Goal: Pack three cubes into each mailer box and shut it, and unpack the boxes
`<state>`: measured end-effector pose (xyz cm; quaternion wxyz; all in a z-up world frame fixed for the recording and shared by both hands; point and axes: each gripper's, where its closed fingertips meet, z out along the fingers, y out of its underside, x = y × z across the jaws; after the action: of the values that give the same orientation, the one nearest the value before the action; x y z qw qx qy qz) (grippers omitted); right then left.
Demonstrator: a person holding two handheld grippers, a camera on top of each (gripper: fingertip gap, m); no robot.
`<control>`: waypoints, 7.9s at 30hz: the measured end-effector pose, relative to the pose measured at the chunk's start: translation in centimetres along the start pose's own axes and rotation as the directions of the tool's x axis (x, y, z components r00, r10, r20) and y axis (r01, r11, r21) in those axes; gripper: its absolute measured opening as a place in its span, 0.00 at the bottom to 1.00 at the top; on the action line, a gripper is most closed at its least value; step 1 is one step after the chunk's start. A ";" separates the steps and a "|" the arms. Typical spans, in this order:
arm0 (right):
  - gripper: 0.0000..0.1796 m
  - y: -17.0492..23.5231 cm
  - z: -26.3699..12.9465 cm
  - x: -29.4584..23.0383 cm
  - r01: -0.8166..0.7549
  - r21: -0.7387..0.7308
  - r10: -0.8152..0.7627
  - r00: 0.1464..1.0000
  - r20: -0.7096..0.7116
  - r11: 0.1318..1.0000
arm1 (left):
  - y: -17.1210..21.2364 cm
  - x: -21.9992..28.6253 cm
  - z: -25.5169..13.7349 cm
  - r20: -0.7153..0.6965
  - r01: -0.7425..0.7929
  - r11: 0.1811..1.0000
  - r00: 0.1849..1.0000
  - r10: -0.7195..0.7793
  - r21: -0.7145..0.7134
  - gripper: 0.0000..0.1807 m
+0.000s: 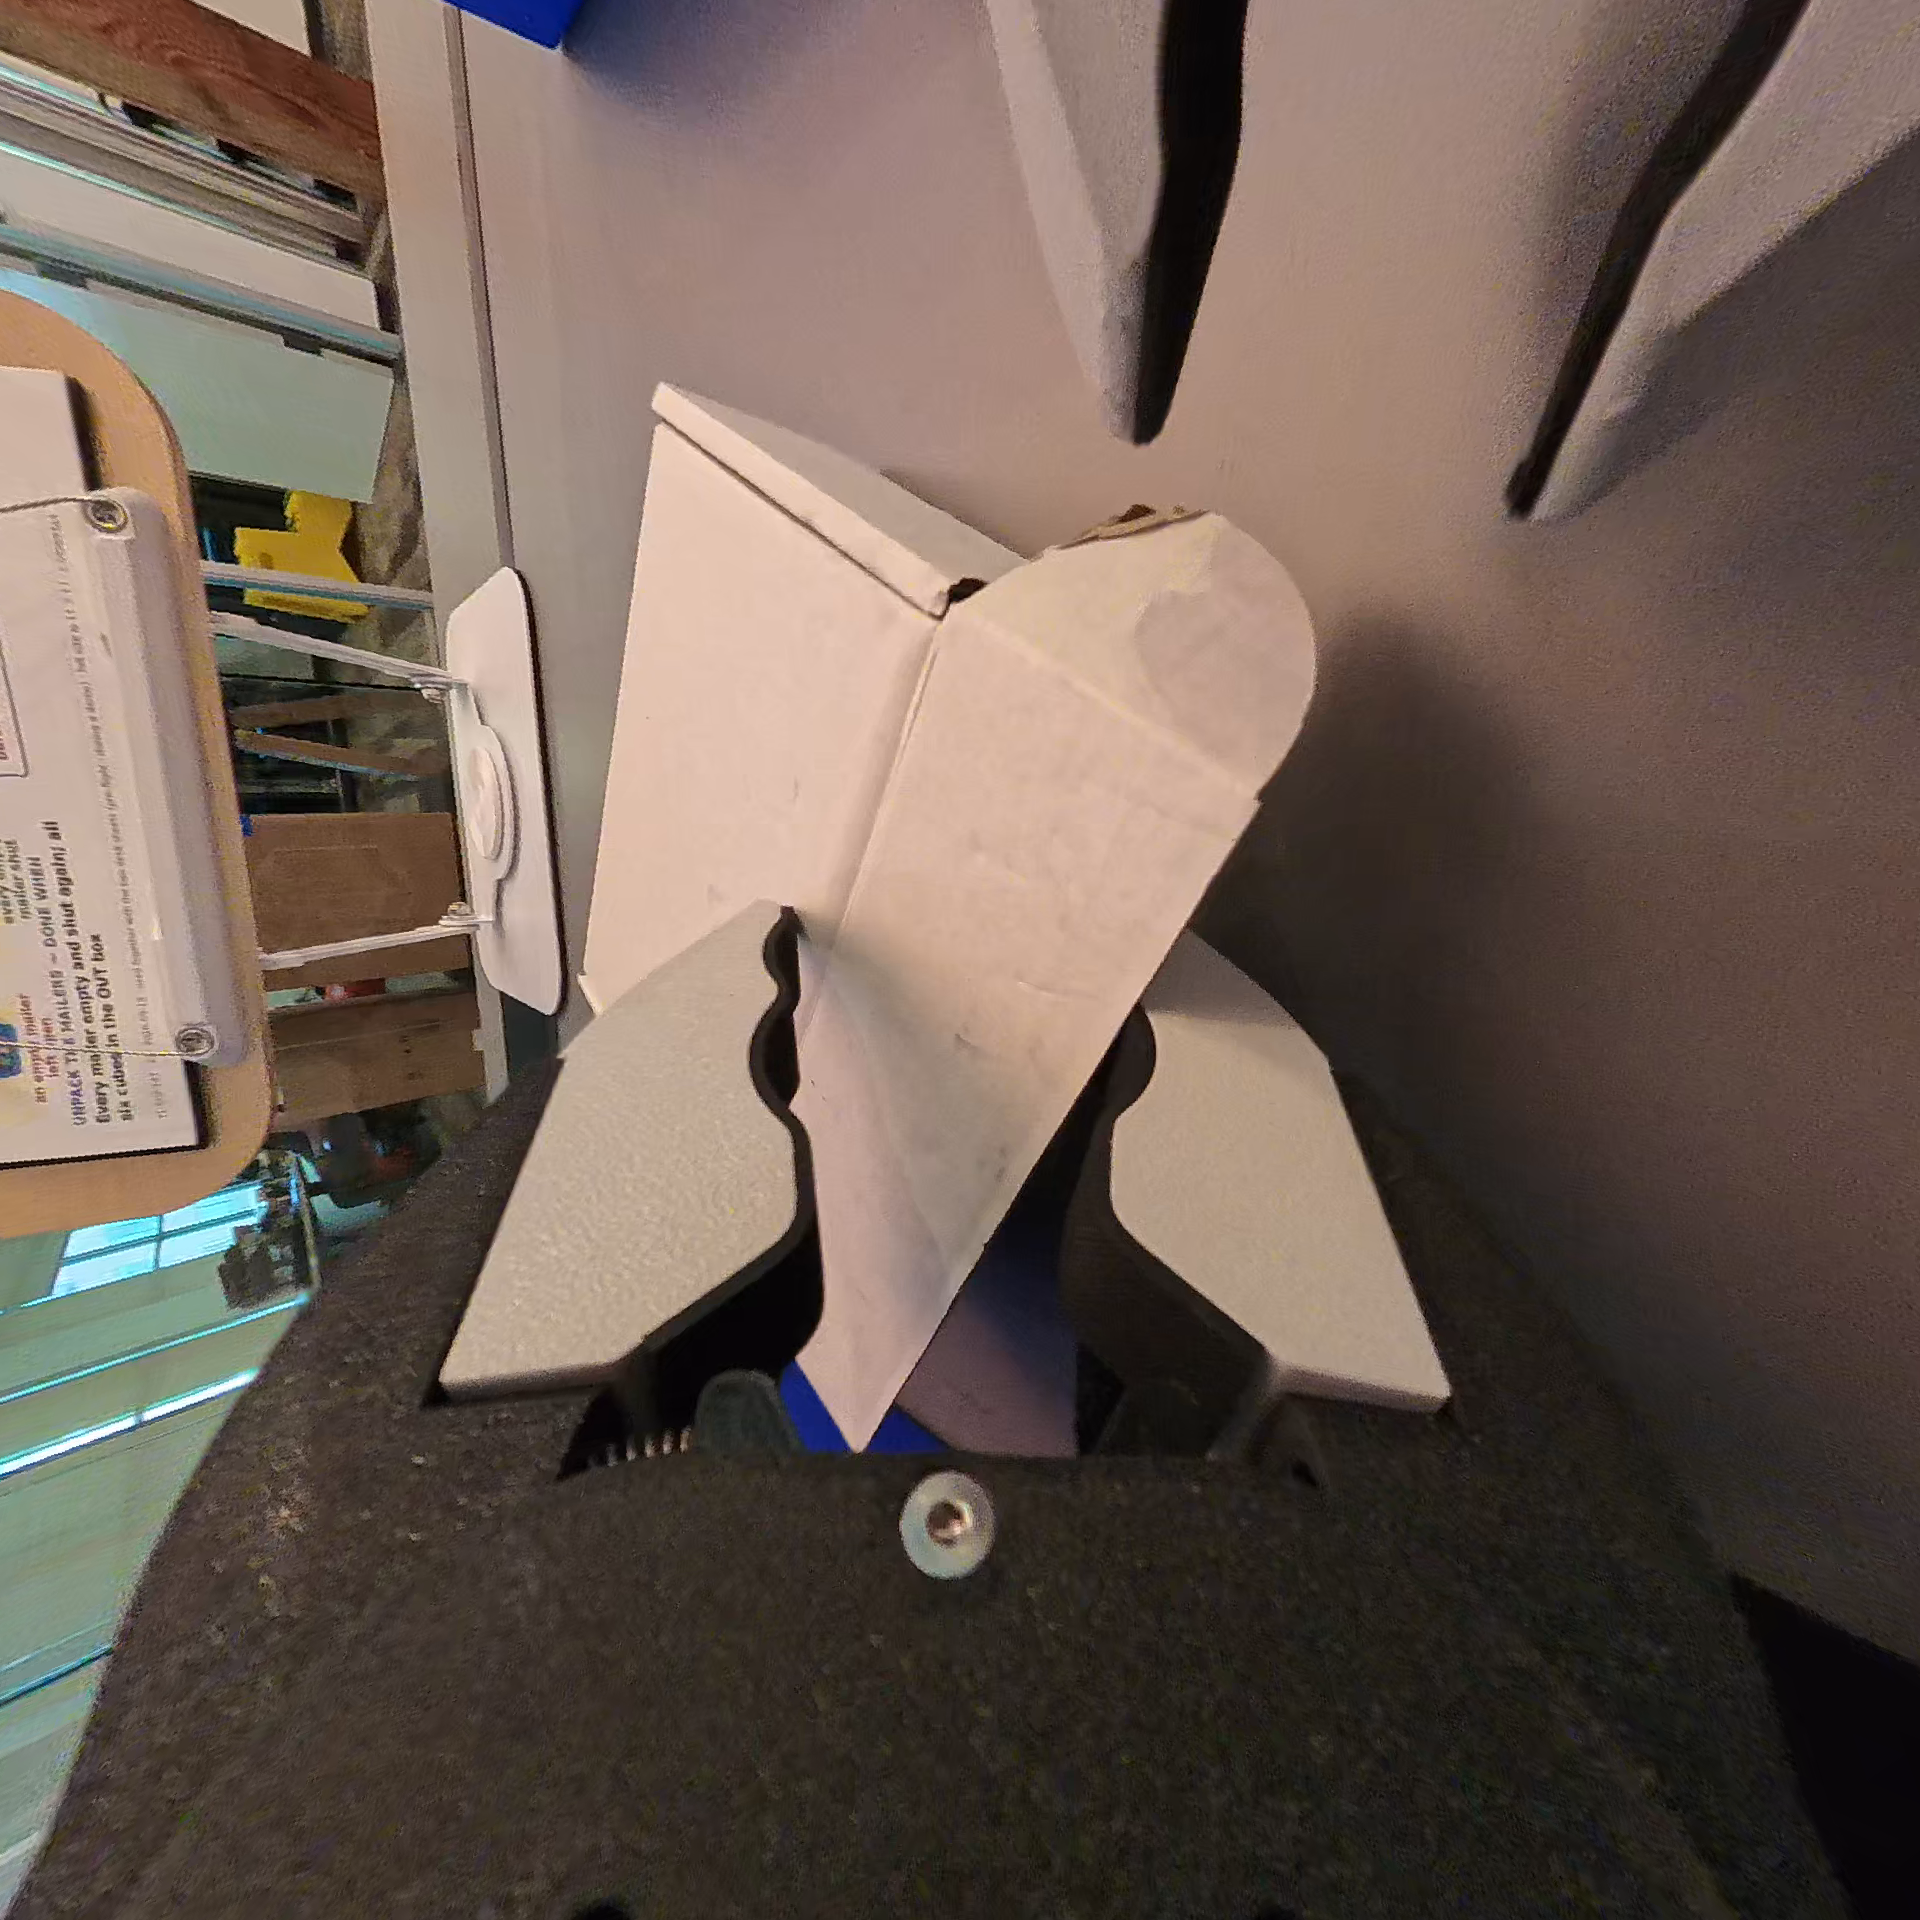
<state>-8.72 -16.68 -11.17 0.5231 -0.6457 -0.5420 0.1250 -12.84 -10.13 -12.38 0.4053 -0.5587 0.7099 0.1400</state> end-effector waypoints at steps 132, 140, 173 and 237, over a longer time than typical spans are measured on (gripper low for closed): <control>0.37 -0.6 4.0 -1.1 -0.552 -0.109 0.561 0.824 0.085 0.827 | 6.2 -7.3 4.0 -0.040 0.960 0.029 0.018 -0.999 -0.279 0.35; 0.42 1.1 0.4 0.0 -0.598 -0.143 0.611 0.789 0.070 0.788 | 3.5 -4.7 2.9 -0.138 0.933 -0.009 -0.063 -0.988 -0.361 0.37; 0.51 4.6 -6.1 1.8 -0.384 -0.208 0.379 0.923 -0.065 0.900 | -1.4 3.6 -7.8 -0.390 0.910 0.387 0.414 -0.823 0.149 0.41; 0.35 4.9 -3.3 0.3 -0.503 -0.181 0.508 0.861 -0.018 0.845 | 0.0 5.7 -2.4 -0.384 0.773 0.625 0.547 -0.744 -0.110 0.33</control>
<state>-3.40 -17.54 -13.64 0.4029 -0.8080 -0.3700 0.2189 -14.12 -15.64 -15.03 0.2941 -0.8108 0.4692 -0.1894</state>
